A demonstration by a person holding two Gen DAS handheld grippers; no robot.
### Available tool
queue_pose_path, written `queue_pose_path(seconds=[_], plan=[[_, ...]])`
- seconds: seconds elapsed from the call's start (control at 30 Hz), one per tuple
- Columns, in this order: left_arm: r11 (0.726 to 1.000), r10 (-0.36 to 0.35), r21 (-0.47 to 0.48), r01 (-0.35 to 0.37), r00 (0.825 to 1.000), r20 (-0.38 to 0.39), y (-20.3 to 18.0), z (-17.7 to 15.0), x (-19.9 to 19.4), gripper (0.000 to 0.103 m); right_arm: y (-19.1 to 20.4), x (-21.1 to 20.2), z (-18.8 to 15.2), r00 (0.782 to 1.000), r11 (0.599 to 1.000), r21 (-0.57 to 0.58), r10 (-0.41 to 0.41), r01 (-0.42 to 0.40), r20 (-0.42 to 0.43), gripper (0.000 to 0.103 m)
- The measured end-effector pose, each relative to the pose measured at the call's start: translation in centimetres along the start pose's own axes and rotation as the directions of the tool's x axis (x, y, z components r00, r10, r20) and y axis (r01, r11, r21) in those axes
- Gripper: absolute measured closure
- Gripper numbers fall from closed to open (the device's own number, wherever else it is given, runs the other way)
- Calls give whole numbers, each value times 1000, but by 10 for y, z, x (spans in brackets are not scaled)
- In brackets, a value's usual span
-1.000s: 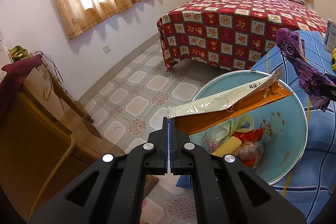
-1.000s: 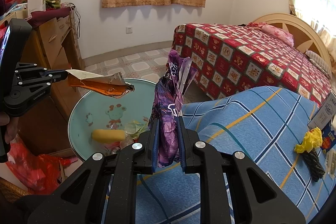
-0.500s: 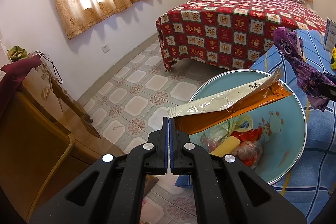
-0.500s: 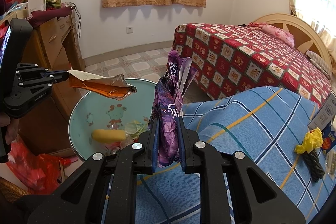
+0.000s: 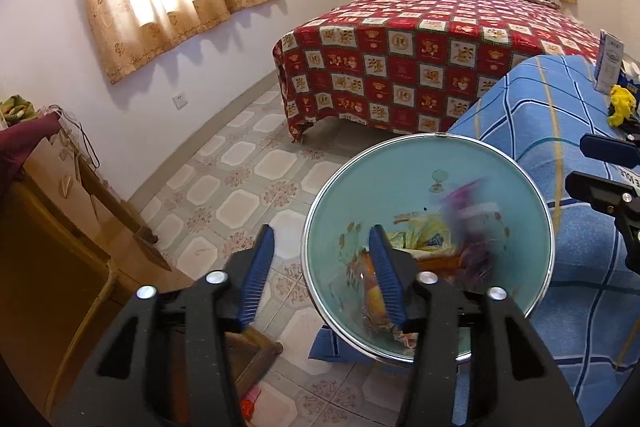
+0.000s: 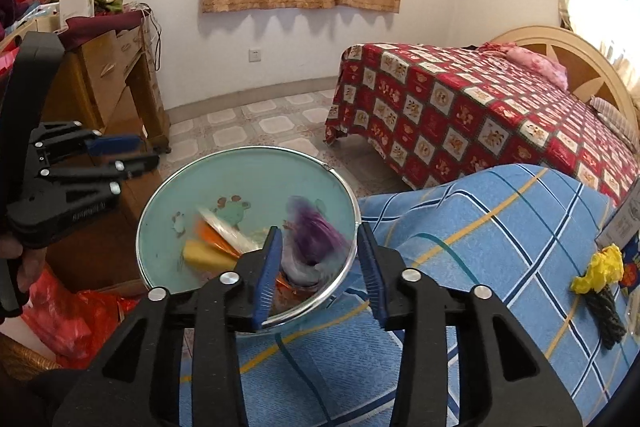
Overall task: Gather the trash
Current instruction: 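Open both grippers to drop the wrappers into the bin, then grasp the black braided rope with the right gripper while the left returns to the table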
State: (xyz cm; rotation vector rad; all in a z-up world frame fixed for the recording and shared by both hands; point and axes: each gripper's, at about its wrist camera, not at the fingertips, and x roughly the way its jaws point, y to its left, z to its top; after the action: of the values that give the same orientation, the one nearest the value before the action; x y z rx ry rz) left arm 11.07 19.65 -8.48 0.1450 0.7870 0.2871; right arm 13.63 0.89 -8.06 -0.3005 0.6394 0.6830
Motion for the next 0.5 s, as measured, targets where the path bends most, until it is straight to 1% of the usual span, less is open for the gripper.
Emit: queue_pose_path(seconds=[0.03, 0.1, 0.17, 0.2, 0.3, 0.37, 0.43, 0.5], plan=[[1000, -3, 2, 3, 1000, -2, -2, 0, 0, 52, -1, 0, 0, 1000, 1000, 1, -1, 1, 1, 59], [1000, 5, -1, -5, 1000, -5, -2, 0, 1, 37, -4, -3, -4, 1000, 1000, 11, -6, 6, 3, 56], [1000, 7, 2, -7, 1000, -4, -3, -1, 0, 35, -8, -6, -7, 1000, 1000, 21, -12, 12, 4, 54], [1000, 6, 3, -6, 1000, -5, -4, -1, 0, 33, -11, -9, -10, 1000, 999, 27, -18, 18, 2, 52], [1000, 7, 5, -7, 1000, -4, -7, -2, 0, 25, -25, -20, -21, 999, 997, 53, -51, 52, -3, 52], [1000, 1, 18, -1, 1000, -14, -16, -3, 2, 24, -38, -31, -27, 997, 993, 89, -74, 74, 1, 51], [999, -14, 34, 15, 1000, -23, -28, -2, 3, 22, -53, -43, -36, 993, 986, 116, -118, 117, 4, 49], [998, -27, 48, 28, 999, -23, -40, 0, 4, 19, -77, -58, -46, 984, 972, 152, -180, 179, -1, 48]])
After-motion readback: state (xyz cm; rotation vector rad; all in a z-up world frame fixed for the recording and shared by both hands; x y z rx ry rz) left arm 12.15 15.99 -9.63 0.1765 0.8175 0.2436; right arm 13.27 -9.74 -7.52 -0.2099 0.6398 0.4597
